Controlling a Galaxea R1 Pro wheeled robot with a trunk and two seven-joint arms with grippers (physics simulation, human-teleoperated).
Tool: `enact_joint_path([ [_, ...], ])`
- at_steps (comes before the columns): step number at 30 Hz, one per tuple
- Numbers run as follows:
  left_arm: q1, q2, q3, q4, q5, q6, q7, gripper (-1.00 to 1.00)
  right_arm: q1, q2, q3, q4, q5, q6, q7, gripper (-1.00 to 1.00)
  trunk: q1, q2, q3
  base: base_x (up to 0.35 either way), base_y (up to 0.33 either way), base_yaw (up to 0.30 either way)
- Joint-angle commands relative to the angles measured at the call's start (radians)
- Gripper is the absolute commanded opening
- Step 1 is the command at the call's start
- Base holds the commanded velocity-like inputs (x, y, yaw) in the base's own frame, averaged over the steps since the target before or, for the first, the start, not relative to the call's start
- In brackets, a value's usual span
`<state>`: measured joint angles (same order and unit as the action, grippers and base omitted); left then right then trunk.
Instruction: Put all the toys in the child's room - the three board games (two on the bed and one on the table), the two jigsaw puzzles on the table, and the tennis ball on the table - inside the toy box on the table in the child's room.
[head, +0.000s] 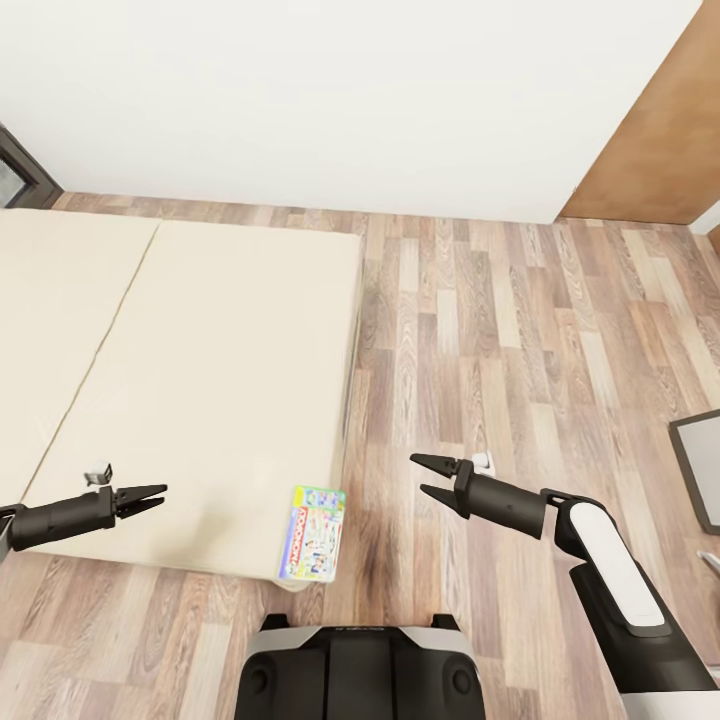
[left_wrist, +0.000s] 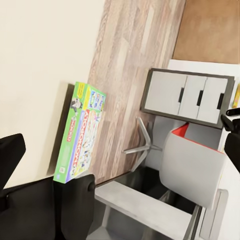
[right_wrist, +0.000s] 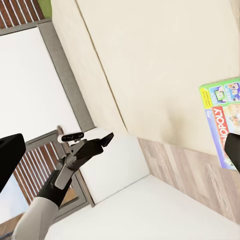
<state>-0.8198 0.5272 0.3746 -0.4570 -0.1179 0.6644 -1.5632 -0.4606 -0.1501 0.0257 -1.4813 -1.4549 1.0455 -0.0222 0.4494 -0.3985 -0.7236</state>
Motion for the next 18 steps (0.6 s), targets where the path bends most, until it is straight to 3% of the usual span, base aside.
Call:
enact_joint_path([
  [1, -0.001, -0.001, 0.005, 0.0, -0.011, 0.011, -0.008, 1.0, 0.0, -0.001, 0.001, 0.0, -0.002, 0.002, -0.002, 1.0, 0.001, -0.001, 0.001, 0.0, 0.0, 0.059],
  [6, -0.001, -0.001, 0.005, 0.0, -0.011, 0.011, -0.008, 1.0, 0.0, 0.0, 0.0, 0.0, -0.002, 0.002, -0.002, 1.0, 0.001, -0.001, 0.009, 0.0, 0.0, 0.0],
  [18, -0.001, -0.003, 0.005, 0.0, -0.011, 0.011, -0.008, 1.0, 0.0, -0.002, 0.0, 0.0, -0.004, 0.002, -0.001, 1.0, 0.001, -0.001, 0.024, 0.0, 0.0, -0.126],
])
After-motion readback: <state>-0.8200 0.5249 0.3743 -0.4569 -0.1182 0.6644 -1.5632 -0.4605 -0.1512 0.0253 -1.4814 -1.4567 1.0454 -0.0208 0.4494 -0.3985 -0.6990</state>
